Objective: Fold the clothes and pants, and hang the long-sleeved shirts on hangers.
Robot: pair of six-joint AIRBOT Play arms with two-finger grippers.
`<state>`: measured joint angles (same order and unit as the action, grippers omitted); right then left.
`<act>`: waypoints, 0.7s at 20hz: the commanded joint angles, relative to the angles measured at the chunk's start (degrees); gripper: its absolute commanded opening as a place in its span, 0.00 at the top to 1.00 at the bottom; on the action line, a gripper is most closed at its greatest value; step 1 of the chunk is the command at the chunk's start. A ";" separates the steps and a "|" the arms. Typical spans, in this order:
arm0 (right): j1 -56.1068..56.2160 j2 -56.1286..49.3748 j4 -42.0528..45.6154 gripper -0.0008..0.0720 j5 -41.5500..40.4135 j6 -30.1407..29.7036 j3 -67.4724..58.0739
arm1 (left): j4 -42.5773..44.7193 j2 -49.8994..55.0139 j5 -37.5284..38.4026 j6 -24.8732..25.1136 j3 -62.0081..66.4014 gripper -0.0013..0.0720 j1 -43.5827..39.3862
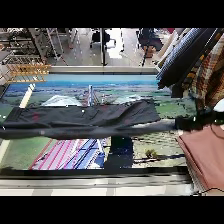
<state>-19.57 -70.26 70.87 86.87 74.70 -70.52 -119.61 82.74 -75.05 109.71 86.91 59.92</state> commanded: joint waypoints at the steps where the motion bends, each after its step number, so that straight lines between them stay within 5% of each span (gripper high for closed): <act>1: 0.04 5.68 10.25 0.94 6.71 -1.73 14.10 | 9.40 0.94 -2.34 12.07 -6.60 0.96 0.31; 6: 0.04 8.52 9.84 0.94 3.17 -3.21 28.63 | 17.77 5.75 -2.34 15.43 -13.90 0.96 0.48; 7: 0.04 8.52 8.79 0.86 1.16 -3.30 29.09 | 18.95 6.71 -2.01 15.45 -13.90 0.96 0.57; 8: 0.02 8.52 5.46 0.54 -0.96 -3.45 28.61 | 19.06 7.37 -1.16 15.43 -13.88 0.95 0.61; 9: -0.07 8.52 1.16 0.22 -2.93 -4.00 27.45 | 18.60 7.72 -0.13 15.32 -13.88 0.63 0.61; 10: -0.07 8.48 -4.35 0.16 -5.68 -5.27 25.42 | 18.45 7.74 1.97 15.04 -13.81 0.13 0.44; 11: -0.07 8.44 -9.16 0.16 -9.62 -5.25 23.15 | 18.47 7.69 3.72 13.27 -13.46 0.04 0.33; 14: -0.07 6.19 -21.29 0.22 -32.39 -2.38 17.86 | 18.40 7.69 7.26 3.74 -8.81 0.03 0.20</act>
<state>-19.59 -62.61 62.15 73.38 70.48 -49.21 -101.93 90.08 -71.59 120.57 75.35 60.20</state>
